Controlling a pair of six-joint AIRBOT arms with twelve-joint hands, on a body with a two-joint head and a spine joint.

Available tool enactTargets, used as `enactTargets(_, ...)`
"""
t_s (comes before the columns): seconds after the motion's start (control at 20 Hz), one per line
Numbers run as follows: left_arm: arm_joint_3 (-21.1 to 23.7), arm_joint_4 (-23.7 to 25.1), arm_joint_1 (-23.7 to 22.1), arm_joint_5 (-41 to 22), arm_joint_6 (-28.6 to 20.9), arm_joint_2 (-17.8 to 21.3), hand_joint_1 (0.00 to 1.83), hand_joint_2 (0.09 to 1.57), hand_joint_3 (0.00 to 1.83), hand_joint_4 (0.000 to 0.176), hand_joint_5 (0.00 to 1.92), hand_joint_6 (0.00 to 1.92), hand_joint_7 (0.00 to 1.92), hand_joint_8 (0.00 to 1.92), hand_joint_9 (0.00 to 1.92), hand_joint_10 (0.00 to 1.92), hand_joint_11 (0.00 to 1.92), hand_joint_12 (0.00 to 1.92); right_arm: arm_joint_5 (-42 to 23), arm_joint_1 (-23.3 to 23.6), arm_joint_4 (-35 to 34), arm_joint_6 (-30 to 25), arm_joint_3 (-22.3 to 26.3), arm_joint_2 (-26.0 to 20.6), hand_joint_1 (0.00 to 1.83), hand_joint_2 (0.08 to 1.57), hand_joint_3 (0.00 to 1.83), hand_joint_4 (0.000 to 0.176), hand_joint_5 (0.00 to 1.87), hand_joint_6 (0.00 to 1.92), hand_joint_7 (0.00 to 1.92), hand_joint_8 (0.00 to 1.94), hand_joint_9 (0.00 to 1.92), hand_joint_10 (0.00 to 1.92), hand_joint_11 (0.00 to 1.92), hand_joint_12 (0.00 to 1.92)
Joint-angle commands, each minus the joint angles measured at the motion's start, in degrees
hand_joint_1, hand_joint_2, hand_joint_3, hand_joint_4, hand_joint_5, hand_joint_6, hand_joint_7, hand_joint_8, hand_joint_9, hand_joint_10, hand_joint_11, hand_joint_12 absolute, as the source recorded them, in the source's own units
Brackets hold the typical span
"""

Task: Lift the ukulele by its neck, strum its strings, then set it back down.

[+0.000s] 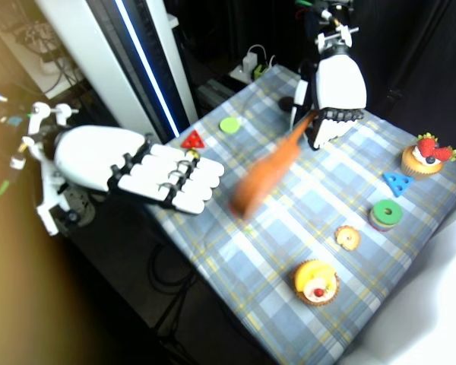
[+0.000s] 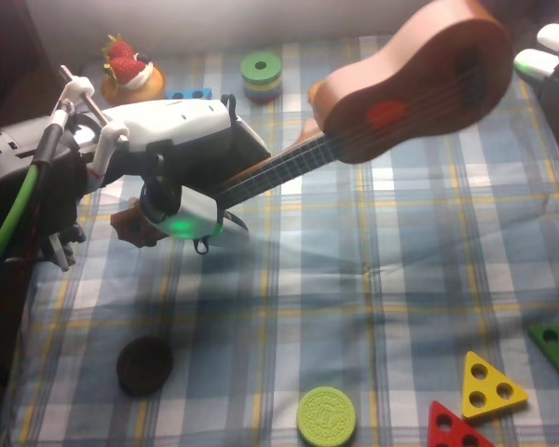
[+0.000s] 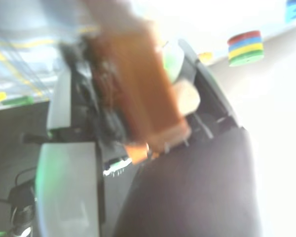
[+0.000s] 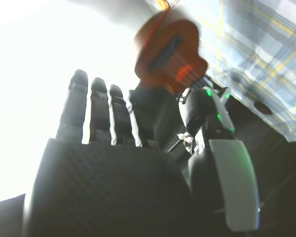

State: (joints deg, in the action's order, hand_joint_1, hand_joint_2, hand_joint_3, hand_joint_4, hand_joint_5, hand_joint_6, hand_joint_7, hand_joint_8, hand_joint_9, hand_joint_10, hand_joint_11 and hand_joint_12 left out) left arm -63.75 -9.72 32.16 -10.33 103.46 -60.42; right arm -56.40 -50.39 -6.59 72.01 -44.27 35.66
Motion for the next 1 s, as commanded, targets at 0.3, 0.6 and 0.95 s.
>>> enactTargets(0.3, -0.06, -0.24, -1.33, -5.92, -0.40, 0.29, 1.30, 1.22, 0.01, 0.000, 0.80, 1.92, 1.07, 1.92, 1.30, 1.92, 1.41, 1.92, -7.64, 1.07, 0.90, -1.24, -0.17, -0.48, 0.11, 1.26, 0.01, 0.041, 0.00, 0.00, 0.00, 0.00, 0.00, 0.00, 0.00, 0.00)
enactTargets(0.6, 0.54, -0.31, -2.55, -4.84, -0.45, 1.49, 1.32, 1.18, 0.00, 0.000, 0.83, 1.92, 1.03, 1.92, 1.24, 1.92, 1.35, 1.92, -7.75, 1.07, 2.16, -2.30, 0.11, -0.96, 0.03, 1.29, 0.03, 0.063, 0.00, 0.00, 0.00, 0.00, 0.00, 0.00, 0.00, 0.00)
enactTargets(0.95, 0.83, -0.41, -3.22, -4.38, -0.81, 2.27, 1.36, 1.18, 0.00, 0.000, 0.90, 1.92, 1.07, 1.92, 1.23, 1.92, 1.33, 1.92, -7.70, 1.04, 2.18, -2.30, 0.15, -0.95, 0.06, 1.31, 0.01, 0.066, 0.00, 0.00, 0.00, 0.00, 0.00, 0.00, 0.00, 0.00)
